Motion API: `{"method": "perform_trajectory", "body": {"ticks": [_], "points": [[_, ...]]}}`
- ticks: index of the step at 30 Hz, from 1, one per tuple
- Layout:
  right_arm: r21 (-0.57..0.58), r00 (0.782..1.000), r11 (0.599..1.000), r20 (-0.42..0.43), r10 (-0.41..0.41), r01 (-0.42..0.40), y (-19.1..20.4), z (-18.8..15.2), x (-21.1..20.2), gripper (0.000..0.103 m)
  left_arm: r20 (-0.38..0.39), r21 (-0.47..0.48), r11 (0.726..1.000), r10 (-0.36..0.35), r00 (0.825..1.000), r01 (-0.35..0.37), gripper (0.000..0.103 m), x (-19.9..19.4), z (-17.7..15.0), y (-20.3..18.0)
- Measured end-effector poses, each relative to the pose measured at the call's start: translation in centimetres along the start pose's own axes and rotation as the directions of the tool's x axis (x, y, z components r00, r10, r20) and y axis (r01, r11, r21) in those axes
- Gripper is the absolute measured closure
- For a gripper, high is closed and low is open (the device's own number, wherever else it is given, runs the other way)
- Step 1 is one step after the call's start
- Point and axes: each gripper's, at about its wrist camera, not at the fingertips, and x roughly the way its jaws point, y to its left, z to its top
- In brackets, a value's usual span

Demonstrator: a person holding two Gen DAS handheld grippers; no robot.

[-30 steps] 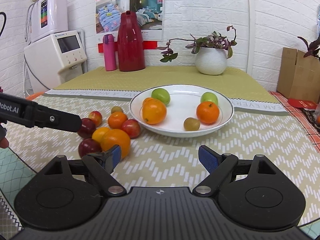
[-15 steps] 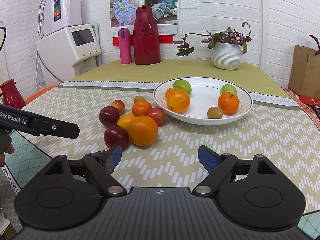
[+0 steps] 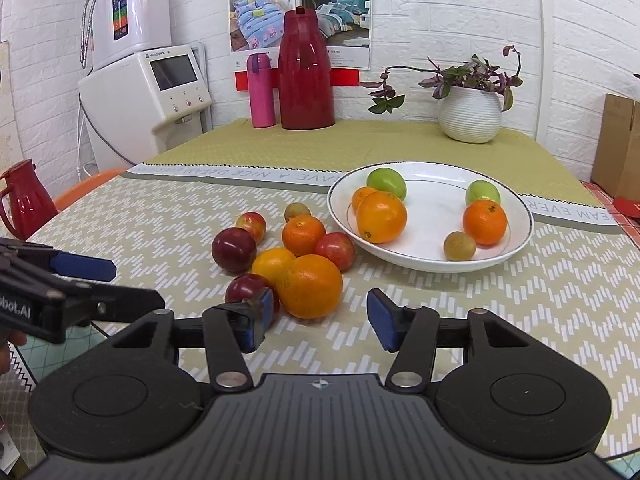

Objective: Organize fruits
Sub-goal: 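Move both tools back from the plate toward the fruit pile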

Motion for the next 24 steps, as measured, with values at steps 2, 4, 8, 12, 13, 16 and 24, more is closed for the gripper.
{"method": "perform_trajectory", "body": {"ticks": [2,4,8,12,13,16,24], "points": [[-0.003,1.000,1.000,0.000,0.003,-0.003,0.2,0.2,0.3,0.016,-0.001,0.000,1.000,-0.002,1.000,0.002,0.000,0.1,0.2,0.1],[-0.004,1.000,1.000,0.001,0.008,-0.008,0.3,0.4,0.7,0.016,-0.001,-0.004,1.000,-0.006,1.000,0.006,0.000,0.3,0.4,0.3],[0.006,1.000,1.000,0.001,0.011,-0.011,0.4,0.6,1.3,0.016,0.001,-0.001,1.000,-0.014,1.000,0.014,0.000,0.6,0.9,0.4],[0.012,1.000,1.000,0.002,0.019,-0.019,0.2,0.8,1.5,0.016,-0.014,0.020,0.999,-0.039,0.999,0.039,0.000,1.1,0.9,-0.1],[0.012,1.000,1.000,0.001,0.020,-0.020,0.1,0.8,1.6,0.016,-0.020,0.026,0.999,-0.043,0.999,0.044,0.000,1.3,0.8,-0.2],[0.024,1.000,0.999,-0.001,0.025,-0.025,-0.1,0.8,1.7,0.016,-0.036,0.032,0.998,-0.054,0.998,0.056,0.000,1.8,0.6,-0.4],[0.067,0.997,0.995,-0.017,0.073,-0.072,-1.2,0.5,1.7,0.035,-0.053,0.034,0.997,-0.075,0.996,0.077,0.000,2.4,0.7,-0.8]]}}
